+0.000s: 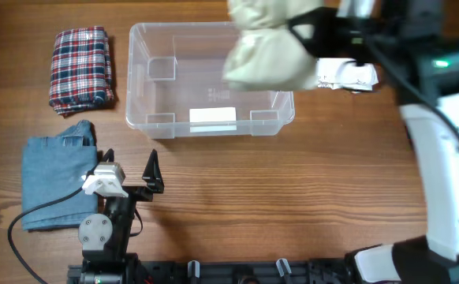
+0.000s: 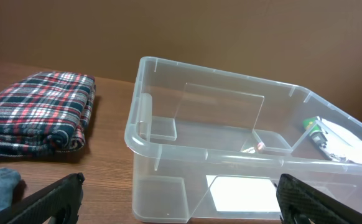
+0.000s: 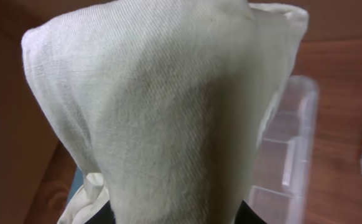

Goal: Pack container
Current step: 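Lift the cream cloth with the right gripper over the bin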

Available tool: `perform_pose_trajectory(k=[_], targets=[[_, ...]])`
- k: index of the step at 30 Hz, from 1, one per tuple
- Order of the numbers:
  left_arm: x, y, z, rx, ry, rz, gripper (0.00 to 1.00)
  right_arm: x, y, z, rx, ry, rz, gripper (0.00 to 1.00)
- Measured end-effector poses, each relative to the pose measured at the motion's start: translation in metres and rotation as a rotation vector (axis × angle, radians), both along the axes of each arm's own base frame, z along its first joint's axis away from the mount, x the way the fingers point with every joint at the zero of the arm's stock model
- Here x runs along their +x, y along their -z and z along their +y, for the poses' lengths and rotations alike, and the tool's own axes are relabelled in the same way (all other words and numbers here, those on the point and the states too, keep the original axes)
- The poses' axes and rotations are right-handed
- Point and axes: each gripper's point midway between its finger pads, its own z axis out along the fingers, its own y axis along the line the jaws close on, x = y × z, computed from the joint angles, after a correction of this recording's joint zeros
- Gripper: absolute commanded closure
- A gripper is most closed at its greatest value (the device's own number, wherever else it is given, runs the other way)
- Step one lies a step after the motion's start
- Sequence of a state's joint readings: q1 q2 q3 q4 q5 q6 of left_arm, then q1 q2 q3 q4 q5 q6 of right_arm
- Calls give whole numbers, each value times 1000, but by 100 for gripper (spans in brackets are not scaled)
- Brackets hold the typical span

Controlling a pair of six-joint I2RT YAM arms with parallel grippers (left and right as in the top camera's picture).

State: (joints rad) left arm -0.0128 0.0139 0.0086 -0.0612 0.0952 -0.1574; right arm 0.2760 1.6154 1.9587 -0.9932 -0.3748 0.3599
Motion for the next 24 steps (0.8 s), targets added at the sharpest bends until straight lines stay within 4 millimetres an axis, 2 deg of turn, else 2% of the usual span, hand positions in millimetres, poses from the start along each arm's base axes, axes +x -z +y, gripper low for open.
perform_pose_trajectory(k=[2, 5, 6, 8, 11, 12, 15, 18, 21, 24], targets=[[0, 0, 0, 0, 0, 0, 0, 6, 15, 24, -9, -1, 30, 96], [0, 0, 0, 0, 0, 0, 0, 18, 55, 66, -46, -16, 97, 96], [0, 0, 0, 0, 0, 0, 0, 25, 78, 85, -65, -30, 129, 96], [0, 0, 0, 0, 0, 0, 0, 32, 112, 108, -93, -51, 172, 96], [0, 0, 0, 0, 0, 0, 0, 39, 151, 130, -122, -73, 217, 96], [0, 0, 0, 0, 0, 0, 0, 42, 181, 142, -150, -83, 259, 96], [0, 0, 0, 0, 0, 0, 0, 42, 218, 156, -181, -91, 306, 96], [0, 0, 0, 0, 0, 0, 0, 42, 231, 172, -180, -108, 297, 95], [0, 0, 0, 0, 0, 0, 0, 43, 228, 190, -152, -112, 264, 95], [0, 0, 0, 0, 0, 0, 0, 45, 227, 195, -146, -80, 248, 92]])
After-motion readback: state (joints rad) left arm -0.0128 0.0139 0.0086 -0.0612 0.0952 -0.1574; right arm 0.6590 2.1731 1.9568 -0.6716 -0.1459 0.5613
